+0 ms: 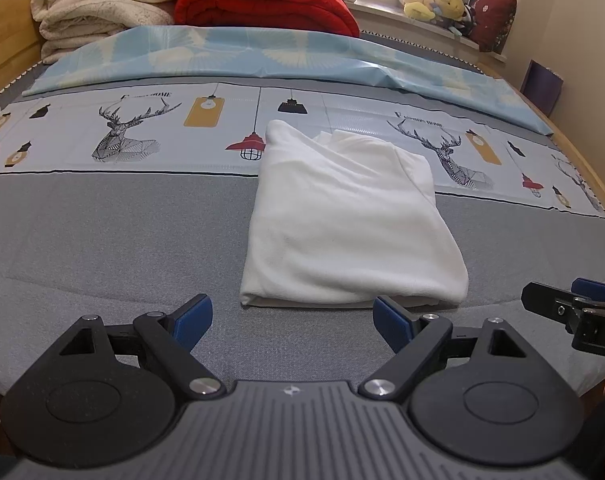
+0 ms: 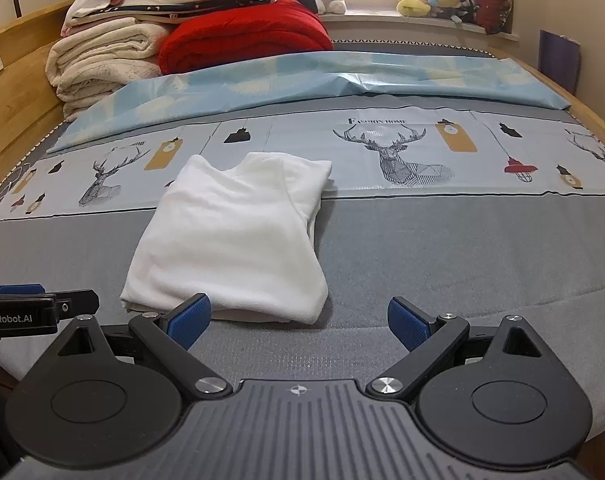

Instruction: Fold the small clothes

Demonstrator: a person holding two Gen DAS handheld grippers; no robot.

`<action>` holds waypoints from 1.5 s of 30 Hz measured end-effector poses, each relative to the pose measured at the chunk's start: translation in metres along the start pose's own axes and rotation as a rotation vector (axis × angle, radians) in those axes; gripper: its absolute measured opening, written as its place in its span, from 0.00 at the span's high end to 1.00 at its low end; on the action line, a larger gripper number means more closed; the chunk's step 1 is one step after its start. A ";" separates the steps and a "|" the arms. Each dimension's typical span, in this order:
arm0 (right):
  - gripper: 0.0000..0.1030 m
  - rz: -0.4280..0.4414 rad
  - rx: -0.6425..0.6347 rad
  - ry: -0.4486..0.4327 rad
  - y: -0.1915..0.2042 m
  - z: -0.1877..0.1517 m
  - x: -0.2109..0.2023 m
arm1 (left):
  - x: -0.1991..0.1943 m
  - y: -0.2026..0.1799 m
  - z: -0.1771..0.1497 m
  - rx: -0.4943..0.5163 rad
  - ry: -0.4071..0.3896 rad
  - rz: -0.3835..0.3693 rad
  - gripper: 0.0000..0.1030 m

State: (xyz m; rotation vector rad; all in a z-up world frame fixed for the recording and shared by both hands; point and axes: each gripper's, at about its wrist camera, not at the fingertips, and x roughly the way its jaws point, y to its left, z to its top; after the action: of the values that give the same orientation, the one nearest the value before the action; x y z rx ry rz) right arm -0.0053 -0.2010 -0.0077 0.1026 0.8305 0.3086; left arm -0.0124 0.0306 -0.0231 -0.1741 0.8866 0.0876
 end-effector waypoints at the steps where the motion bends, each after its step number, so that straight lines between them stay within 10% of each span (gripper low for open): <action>1: 0.08 0.000 0.000 0.000 0.000 0.000 0.000 | 0.000 0.000 0.000 -0.001 0.000 -0.001 0.12; 45: 0.07 0.003 -0.012 -0.003 0.005 0.000 -0.001 | -0.001 -0.002 0.001 -0.002 -0.005 -0.013 0.12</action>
State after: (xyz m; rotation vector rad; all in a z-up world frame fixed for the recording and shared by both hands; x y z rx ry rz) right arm -0.0067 -0.1967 -0.0062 0.0926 0.8255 0.3164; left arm -0.0118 0.0289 -0.0219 -0.1814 0.8801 0.0770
